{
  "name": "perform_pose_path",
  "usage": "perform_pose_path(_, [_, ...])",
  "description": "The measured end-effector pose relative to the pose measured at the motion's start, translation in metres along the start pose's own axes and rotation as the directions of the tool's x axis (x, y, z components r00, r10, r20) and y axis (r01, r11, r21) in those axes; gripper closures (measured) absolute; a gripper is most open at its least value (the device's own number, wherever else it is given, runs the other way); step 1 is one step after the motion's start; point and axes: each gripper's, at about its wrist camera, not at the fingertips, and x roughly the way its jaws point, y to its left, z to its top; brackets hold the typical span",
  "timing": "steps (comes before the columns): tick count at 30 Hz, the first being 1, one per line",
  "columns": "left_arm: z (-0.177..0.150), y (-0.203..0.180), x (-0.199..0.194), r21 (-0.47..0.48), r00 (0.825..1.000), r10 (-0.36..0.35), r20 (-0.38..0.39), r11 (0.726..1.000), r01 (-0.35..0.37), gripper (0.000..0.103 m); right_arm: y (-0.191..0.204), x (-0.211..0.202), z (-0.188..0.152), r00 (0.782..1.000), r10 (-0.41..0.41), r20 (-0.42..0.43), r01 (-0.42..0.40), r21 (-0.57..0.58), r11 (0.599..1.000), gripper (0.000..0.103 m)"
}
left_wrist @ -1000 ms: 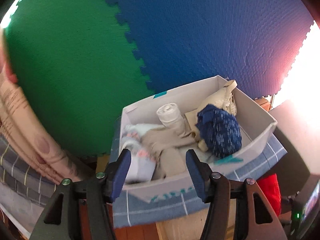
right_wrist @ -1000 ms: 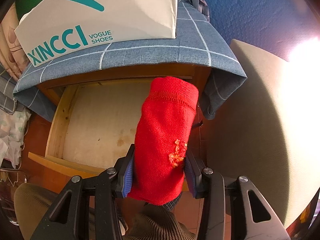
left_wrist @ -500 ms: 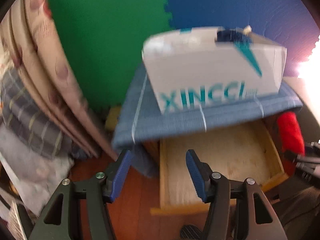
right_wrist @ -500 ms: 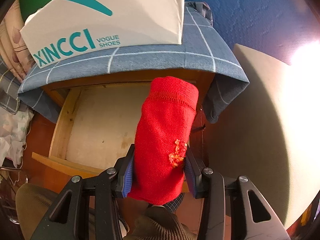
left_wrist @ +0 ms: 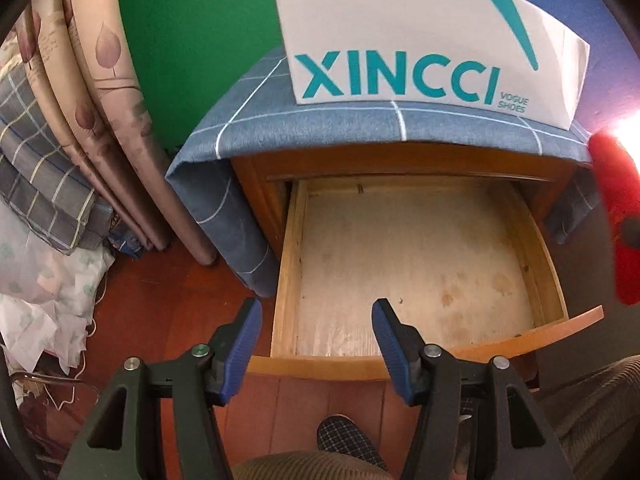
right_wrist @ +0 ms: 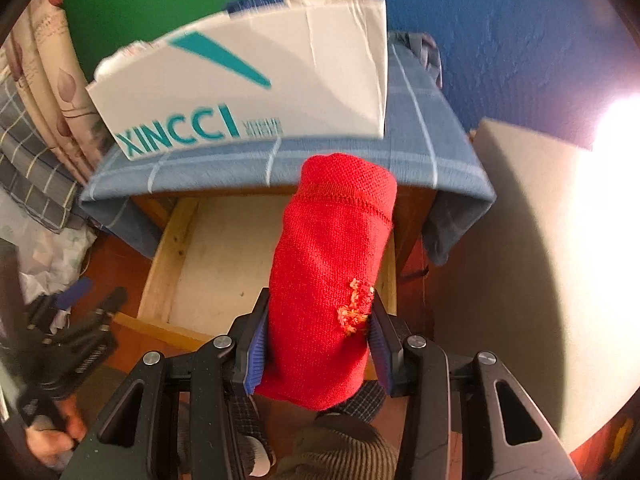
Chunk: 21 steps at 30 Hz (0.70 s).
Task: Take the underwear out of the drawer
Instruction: 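Withdraw the open left gripper while the right gripper carries the red cloth to the box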
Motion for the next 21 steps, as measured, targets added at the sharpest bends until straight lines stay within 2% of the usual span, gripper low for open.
perform_pose_path(4, [0.001,0.002,0.002,-0.020,1.000,0.008,-0.004,1.000,-0.008,0.044,0.001,-0.029,0.019,0.999,0.014,0.050,-0.013,-0.012,1.000,0.062])
perform_pose_path(12, [0.010,0.009,0.005,-0.034,0.999,0.048,0.007,0.998,-0.048,0.044,0.015,-0.078,0.086,0.986,0.031,0.162,-0.021,-0.064,0.998,0.062])
perform_pose_path(17, [0.017,0.013,0.014,-0.032,0.999,0.045,-0.011,0.998,-0.046,0.044,0.034,-0.082,0.131,0.982,0.039,0.184,-0.020,-0.106,0.994,0.062])
perform_pose_path(21, [0.020,0.016,0.023,-0.044,0.999,0.032,-0.036,0.998,-0.034,0.044,0.051,-0.069,0.162,0.983,0.044,0.176,-0.021,-0.126,0.992,0.062])
